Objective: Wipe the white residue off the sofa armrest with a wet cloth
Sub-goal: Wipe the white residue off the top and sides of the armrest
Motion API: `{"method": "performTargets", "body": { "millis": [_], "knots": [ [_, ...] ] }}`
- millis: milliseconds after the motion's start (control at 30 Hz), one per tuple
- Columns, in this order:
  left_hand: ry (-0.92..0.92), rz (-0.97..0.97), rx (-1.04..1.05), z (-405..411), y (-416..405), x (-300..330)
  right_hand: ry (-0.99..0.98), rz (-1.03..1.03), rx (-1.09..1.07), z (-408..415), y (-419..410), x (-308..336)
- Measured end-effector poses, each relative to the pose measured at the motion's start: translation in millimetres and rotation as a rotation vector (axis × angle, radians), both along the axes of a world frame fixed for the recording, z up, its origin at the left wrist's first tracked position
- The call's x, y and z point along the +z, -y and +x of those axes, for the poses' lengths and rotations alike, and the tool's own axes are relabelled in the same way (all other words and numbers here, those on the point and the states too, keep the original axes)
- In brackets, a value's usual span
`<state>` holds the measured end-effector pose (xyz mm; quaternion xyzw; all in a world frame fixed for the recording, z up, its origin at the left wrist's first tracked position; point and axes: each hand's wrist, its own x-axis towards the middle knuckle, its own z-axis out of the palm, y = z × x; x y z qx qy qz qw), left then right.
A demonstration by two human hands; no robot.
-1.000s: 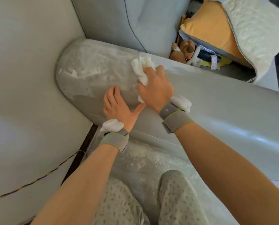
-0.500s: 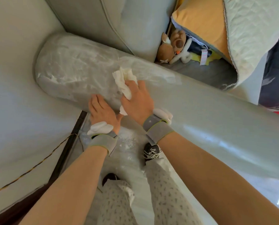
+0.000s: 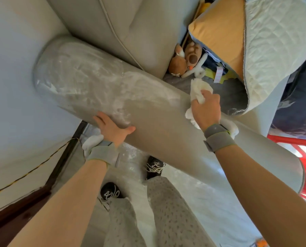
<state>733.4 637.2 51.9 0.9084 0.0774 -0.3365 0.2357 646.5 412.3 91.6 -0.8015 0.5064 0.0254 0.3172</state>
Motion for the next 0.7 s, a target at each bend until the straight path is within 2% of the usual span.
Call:
{"method": "performTargets", "body": {
  "millis": [67, 167, 300, 500, 600, 700],
  "knots": [
    [0.004, 0.005, 0.004, 0.0, 1.3, -3.3, -0.130, -0.004, -0.031, 5.2, 6.3, -4.7],
    [0.004, 0.028, -0.004, -1.2, 6.6, -3.6, -0.206, -0.020, 0.026, 26.3, -5.7, -10.8],
    [0.003, 0.078, 0.007, 1.3, 15.7, 1.1, -0.132, -0.014, 0.179, 52.3, -38.5, -10.1],
    [0.032, 0.099, 0.042, -0.5, 15.9, -4.9, 0.043, 0.120, 0.477, 74.2, -70.9, -5.3],
    [0.026, 0.124, 0.039, 0.8, 17.4, -0.2, 0.146, 0.262, 0.477, 64.3, -42.4, 2.5],
    [0.016, 0.160, 0.029, 2.7, 18.0, 3.7, 0.093, 0.228, 0.398, 50.9, -2.1, 4.1]
  ]
}}
